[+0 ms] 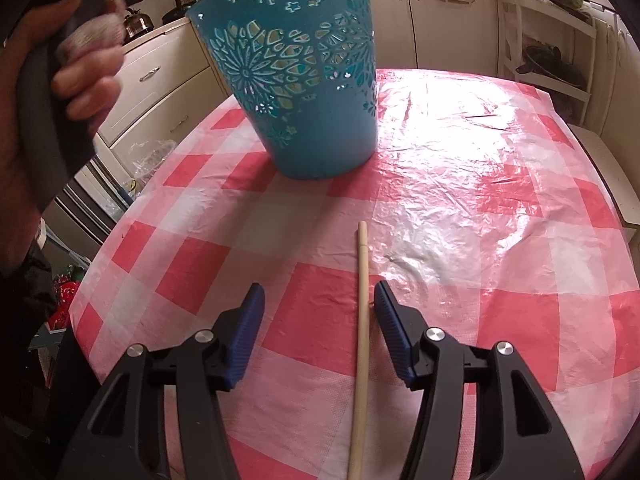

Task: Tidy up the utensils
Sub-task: 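Lift the stick into the teal basket and open the left gripper, then lift the held stick over the teal basket with the right gripper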

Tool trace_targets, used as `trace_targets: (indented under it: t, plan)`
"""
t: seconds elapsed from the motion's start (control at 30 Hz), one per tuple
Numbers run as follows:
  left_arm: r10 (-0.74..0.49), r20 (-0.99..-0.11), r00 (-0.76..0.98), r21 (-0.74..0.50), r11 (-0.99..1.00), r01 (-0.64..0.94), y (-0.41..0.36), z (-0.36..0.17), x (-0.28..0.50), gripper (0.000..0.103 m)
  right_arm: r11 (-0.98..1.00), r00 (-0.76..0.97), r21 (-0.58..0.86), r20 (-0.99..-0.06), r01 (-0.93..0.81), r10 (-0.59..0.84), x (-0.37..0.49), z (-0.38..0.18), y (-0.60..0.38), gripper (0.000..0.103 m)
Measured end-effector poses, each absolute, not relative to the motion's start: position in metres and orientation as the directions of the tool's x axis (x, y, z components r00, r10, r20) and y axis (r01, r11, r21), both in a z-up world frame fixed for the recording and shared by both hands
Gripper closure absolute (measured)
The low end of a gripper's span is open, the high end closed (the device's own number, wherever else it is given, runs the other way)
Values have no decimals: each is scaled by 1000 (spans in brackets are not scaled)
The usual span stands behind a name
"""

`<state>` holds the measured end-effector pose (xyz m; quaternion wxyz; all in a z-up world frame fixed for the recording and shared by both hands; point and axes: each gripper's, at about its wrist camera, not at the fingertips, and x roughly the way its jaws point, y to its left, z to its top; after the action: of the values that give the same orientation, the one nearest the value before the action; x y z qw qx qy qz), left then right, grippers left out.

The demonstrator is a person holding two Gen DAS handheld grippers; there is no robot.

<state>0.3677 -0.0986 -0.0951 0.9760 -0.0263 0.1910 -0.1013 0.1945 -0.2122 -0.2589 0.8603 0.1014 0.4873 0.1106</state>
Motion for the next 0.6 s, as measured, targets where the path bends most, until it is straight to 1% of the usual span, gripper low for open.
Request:
trace_targets:
  t: [0.03, 0.07, 0.1, 0.13, 0.2, 0.3, 0.37, 0.4, 0.43, 0.47, 0.5, 0.53, 0.6]
  plan:
    - [-163, -348, 923, -85, 986, 142, -87, -96, 354, 35, 954, 499, 287, -816, -88, 292, 194, -259, -214, 48]
    - [-119, -334, 935, -78, 992, 98, -76, -98, 342, 23, 954, 499, 289, -816, -86, 292, 194, -259, -215, 48]
    - [-72, -334, 940, -67, 996, 52, -64, -104, 330, 15, 954, 499, 287, -817, -85, 290, 193, -258, -215, 48]
    - [-44, -343, 938, -65, 998, 22, -54, -111, 321, 12, 955, 499, 283, -818, -85, 286, 192, -258, -215, 48]
    - [-19, -396, 918, -67, 998, -8, -33, -133, 313, 10, 958, 503, 274, -819, -81, 276, 191, -258, -214, 49]
    - [16, -534, 845, -27, 999, -36, -15, -178, 313, 10, 960, 509, 271, -819, -66, 266, 191, -258, -217, 57]
    - [3, -587, 810, -38, 999, -31, -7, -198, 314, 10, 955, 513, 295, -814, -37, 271, 191, -259, -226, 67]
    - [-6, -611, 791, -46, 999, -28, -5, -208, 315, 10, 955, 515, 294, -815, -27, 265, 192, -260, -228, 71]
    - [-15, -626, 780, -54, 998, -24, -4, -215, 315, 10, 960, 517, 278, -819, -22, 248, 191, -260, -229, 79]
    - [-18, -638, 769, -59, 998, -25, -3, -221, 315, 10, 968, 522, 252, -823, -19, 225, 191, -260, -228, 86]
    - [-24, -647, 762, -67, 997, -25, -3, -227, 315, 10, 975, 527, 221, -826, -20, 198, 190, -260, -226, 90]
    - [-32, -666, 745, -74, 997, -23, -2, -232, 316, 10, 986, 535, 167, -831, -29, 156, 189, -260, -222, 97]
    - [-42, -677, 735, -82, 996, -18, -4, -234, 315, 10, 997, 554, 41, -830, -67, 72, 186, -260, -208, 97]
